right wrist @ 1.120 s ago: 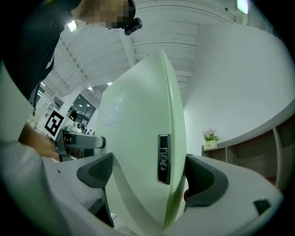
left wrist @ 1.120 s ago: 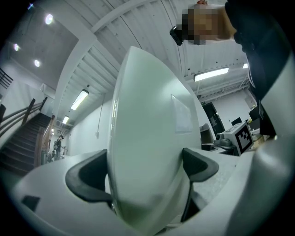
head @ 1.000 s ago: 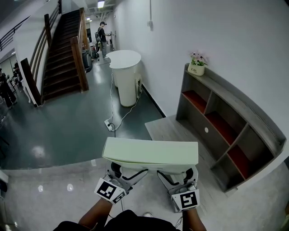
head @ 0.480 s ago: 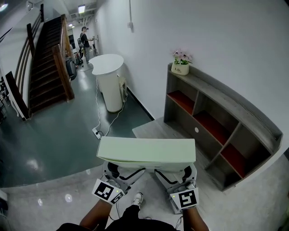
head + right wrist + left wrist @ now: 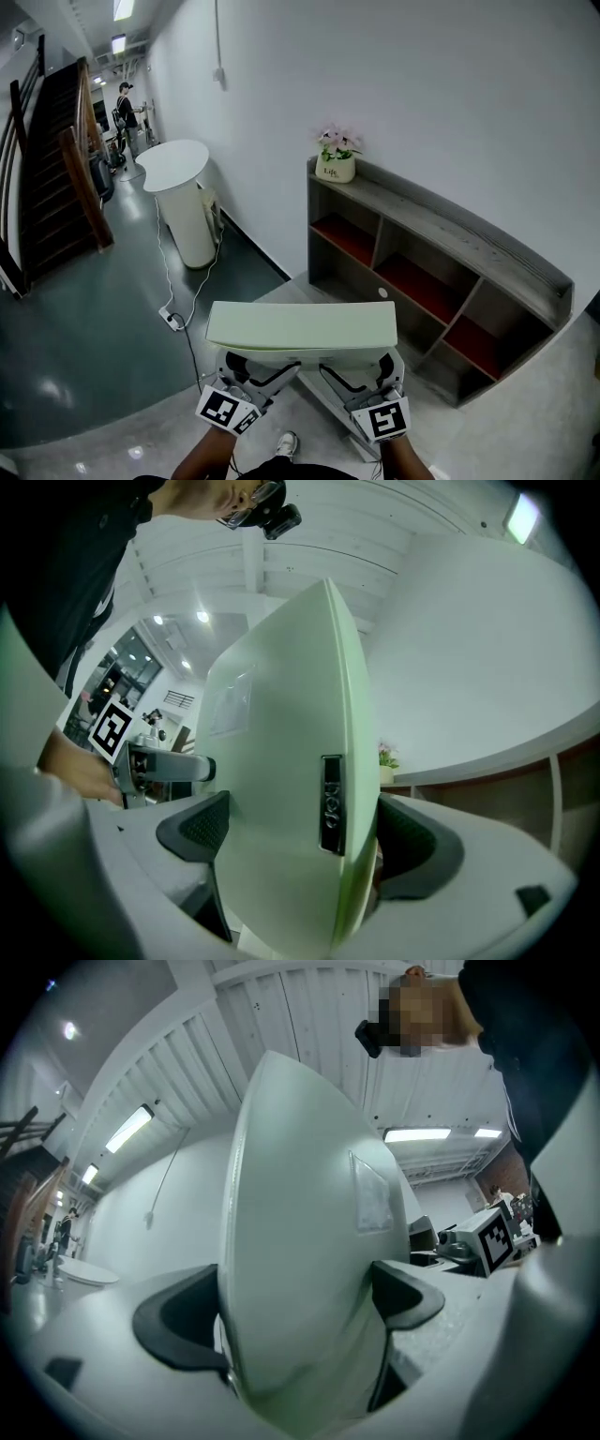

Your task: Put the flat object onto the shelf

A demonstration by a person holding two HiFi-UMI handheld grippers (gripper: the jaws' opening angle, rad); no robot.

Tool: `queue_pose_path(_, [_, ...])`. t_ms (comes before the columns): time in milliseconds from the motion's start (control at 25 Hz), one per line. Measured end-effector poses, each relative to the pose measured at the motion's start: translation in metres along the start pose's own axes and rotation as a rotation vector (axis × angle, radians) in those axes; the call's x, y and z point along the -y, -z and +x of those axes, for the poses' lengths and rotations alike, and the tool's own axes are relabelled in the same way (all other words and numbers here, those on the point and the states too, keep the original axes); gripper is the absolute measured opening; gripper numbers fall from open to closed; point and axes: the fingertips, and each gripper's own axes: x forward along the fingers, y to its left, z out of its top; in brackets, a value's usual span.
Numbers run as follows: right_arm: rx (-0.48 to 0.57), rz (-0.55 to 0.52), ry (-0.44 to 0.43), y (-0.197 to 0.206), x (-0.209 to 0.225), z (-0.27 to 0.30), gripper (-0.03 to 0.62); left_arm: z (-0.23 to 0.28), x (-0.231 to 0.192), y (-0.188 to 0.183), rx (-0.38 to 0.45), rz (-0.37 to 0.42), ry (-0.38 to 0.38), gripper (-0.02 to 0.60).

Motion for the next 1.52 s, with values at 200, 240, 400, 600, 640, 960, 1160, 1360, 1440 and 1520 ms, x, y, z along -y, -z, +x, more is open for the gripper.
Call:
queue_pose_path(200, [-0.029,0.006,0.088,0.003,0.028,0.021,0.477,0.042,-0.018,0.008,0.007,-0.027,0.08,0.505])
queue_pose_path(240, [-0.036,0.004,0.105,0.004,0.033,0.024,0.477,0.05,-0.021,0.009,0.011,-0.034,0.096,0.505])
queue_pose_path(400, [-0.028,-0.022,0.181,0.004,0.052,0.039,0.477,0.079,-0.032,0.015,0.024,-0.058,0.165,0.505])
queue_pose_path(600, [-0.067,-0.016,0.256,0.012,0.066,0.049,0.477,0.106,-0.041,0.019,0.04,-0.06,0.248,0.505])
queue_pose_path(640, [-0.07,-0.018,0.272,0.012,0.068,0.049,0.477,0.111,-0.042,0.02,0.042,-0.063,0.263,0.505])
queue_pose_path(960, [-0.038,-0.065,0.438,0.006,0.102,0.036,0.477,0.155,-0.024,0.028,0.067,-0.118,0.414,0.505])
queue_pose_path(1160, [-0.045,-0.095,0.518,0.001,0.128,0.005,0.477,0.179,0.012,0.027,0.092,-0.154,0.485,0.505])
queue_pose_path(1360, [-0.046,-0.107,0.581,-0.006,0.155,-0.034,0.477,0.201,0.056,0.017,0.123,-0.161,0.542,0.505])
queue_pose_path(1440, [-0.04,-0.106,0.599,-0.01,0.164,-0.047,0.477,0.208,0.07,0.011,0.137,-0.159,0.556,0.505])
queue_pose_path(1520, [-0.037,-0.107,0.613,-0.015,0.171,-0.058,0.477,0.214,0.083,0.005,0.149,-0.159,0.57,0.506])
